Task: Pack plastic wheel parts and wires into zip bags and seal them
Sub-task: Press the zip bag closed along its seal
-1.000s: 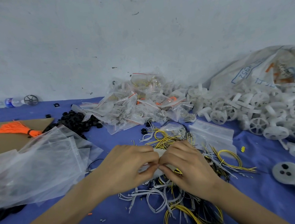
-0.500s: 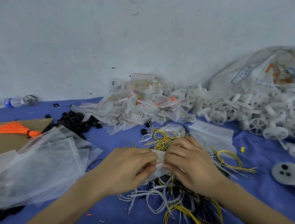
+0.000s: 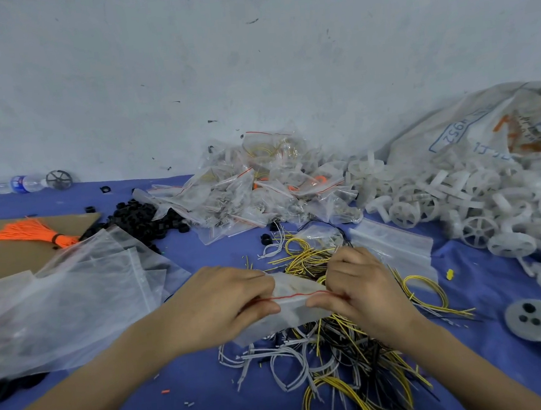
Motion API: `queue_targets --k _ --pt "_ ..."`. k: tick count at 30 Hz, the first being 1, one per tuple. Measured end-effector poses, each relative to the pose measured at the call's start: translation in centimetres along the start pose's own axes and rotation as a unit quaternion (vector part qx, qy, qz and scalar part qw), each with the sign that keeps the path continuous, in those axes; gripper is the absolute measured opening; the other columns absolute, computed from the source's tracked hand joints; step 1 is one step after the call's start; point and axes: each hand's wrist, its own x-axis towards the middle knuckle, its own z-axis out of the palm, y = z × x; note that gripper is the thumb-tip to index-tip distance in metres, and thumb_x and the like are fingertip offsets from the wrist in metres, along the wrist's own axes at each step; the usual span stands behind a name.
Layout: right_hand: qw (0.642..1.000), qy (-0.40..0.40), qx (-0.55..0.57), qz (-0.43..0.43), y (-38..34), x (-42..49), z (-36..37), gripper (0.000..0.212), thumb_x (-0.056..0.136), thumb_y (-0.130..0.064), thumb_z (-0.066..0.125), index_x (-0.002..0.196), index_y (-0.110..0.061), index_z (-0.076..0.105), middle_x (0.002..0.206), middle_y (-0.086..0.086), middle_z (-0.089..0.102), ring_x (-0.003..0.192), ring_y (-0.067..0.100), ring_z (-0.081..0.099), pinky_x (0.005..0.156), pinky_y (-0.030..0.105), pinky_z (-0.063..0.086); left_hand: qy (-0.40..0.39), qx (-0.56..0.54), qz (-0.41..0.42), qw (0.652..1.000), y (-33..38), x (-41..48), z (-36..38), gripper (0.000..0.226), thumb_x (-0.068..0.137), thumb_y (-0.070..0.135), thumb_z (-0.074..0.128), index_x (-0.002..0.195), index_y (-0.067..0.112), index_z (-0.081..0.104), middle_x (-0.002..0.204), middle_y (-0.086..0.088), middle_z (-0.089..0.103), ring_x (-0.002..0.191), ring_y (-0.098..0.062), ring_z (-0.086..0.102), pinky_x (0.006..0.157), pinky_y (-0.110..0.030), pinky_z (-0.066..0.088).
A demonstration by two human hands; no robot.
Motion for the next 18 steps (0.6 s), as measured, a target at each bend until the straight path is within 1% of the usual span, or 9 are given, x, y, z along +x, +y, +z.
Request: queue_targets --k 3,7,10,12,14,16,18 --pt "1.0 0.019 -0.001 0.01 0.4 -0.1 0.0 0.056 0.073 -0.058 0.059 0.047 -0.012 0.04 0.049 -0.004 0.045 0.068 0.012 0.045 0.067 0.022 0.03 0.03 0.01 0.018 0.999 -0.1 -0.4 -0.1 0.035 0.09 0.044 0.043 0.068 0.018 0.047 0.064 0.008 0.052 0.06 -0.012 0.044 0.046 -0.02 0.031" --pt "0.998 0.052 -0.014 0.028 0.6 -0.2 -0.1 0.062 0.064 -0.065 0.059 0.041 -0.011 0.04 0.044 -0.004 0.042 0.062 0.014 0.047 0.063 0.025 0.029 0.045 -0.005 0.021 0.999 -0.3 -0.8 0.2 0.038 0.091 0.046 0.043 0.067 0.016 0.048 0.062 0.007 0.052 0.053 -0.012 0.045 0.043 -0.025 0.039" --pt "0.997 0.061 -0.015 0.037 0.8 -0.4 0.0 0.067 0.068 -0.069 0.054 0.039 -0.01 0.042 0.043 -0.003 0.043 0.054 0.019 0.051 0.059 0.025 0.029 0.044 -0.01 0.012 0.999 -0.7 -0.9 0.3 0.044 0.091 0.05 0.039 0.065 0.016 0.047 0.061 0.005 0.05 0.052 -0.014 0.046 0.044 -0.027 0.039" --pt "0.998 0.056 -0.007 0.042 0.9 -0.5 0.1 0.067 0.072 -0.067 0.054 0.039 -0.01 0.043 0.045 -0.002 0.045 0.054 0.019 0.05 0.057 0.023 0.029 0.044 -0.008 0.01 0.999 -0.9 -1.0 0.3 0.047 0.091 0.052 0.038 0.064 0.015 0.047 0.06 0.003 0.05 0.051 -0.016 0.046 0.044 -0.028 0.04" --pt "0.999 0.032 0.019 0.031 0.8 -0.6 0.0 0.06 0.073 -0.06 0.058 0.043 -0.009 0.047 0.052 -0.001 0.049 0.063 0.015 0.047 0.06 0.02 0.029 0.037 -0.005 0.006 0.999 -1.0 -1.1 0.3 0.048 0.09 0.053 0.038 0.063 0.015 0.047 0.058 0.003 0.049 0.051 -0.015 0.046 0.044 -0.029 0.04" --pt "0.999 -0.017 0.039 0.01 0.6 -0.7 -0.1 0.05 0.08 -0.053 0.058 0.055 -0.009 0.056 0.066 -0.001 0.057 0.073 0.014 0.046 0.065 0.019 0.035 0.047 0.007 0.012 0.999 -0.9 -1.2 0.3 0.045 0.09 0.05 0.04 0.062 0.016 0.048 0.057 0.004 0.049 0.05 -0.012 0.045 0.042 -0.027 0.04" --pt "0.996 -0.069 0.062 0.003 0.1 -0.9 -0.2 0.037 0.089 -0.041 0.054 0.073 -0.008 0.063 0.082 0.0 0.061 0.08 0.019 0.052 0.072 0.028 0.045 0.042 0.011 0.011 0.999 -0.4 -0.9 0.2 0.038 0.09 0.048 0.04 0.069 0.019 0.052 0.064 0.007 0.052 0.055 -0.009 0.047 0.044 -0.025 0.04"
